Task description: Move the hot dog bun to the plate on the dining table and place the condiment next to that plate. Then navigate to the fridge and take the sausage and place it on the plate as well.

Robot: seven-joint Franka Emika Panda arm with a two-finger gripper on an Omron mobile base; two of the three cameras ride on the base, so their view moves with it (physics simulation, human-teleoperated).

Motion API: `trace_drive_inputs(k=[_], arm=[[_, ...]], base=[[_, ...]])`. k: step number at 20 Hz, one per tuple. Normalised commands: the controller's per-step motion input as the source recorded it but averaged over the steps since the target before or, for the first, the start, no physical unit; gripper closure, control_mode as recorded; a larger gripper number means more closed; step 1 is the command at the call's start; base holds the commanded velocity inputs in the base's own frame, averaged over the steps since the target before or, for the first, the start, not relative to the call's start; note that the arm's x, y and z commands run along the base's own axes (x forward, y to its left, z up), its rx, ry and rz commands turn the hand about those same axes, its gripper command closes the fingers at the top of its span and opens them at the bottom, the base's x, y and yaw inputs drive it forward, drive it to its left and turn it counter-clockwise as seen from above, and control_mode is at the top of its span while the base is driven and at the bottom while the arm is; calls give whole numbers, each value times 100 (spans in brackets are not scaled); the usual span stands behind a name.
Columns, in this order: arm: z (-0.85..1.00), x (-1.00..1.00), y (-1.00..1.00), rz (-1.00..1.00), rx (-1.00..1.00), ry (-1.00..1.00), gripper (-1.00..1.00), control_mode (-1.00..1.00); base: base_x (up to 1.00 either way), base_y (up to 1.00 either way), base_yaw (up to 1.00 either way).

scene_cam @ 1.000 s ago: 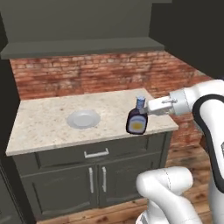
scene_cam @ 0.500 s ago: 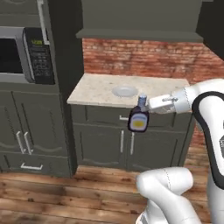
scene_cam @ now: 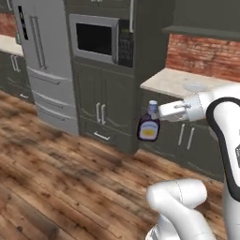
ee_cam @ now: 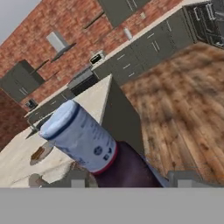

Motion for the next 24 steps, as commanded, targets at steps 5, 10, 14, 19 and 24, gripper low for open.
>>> trace_drive_inputs(k=[5,10,14,19,24], arm=[[0,0,0,0,0,0,100,100],[0,0,0,0,0,0,100,100],[0,0,0,0,0,0,100,100],[0,0,0,0,0,0,100,100],[0,0,0,0,0,0,100,100]], base=[[-100,46,57],[-54,100,17],[-13,100,22],[23,100,45],[48,100,49]])
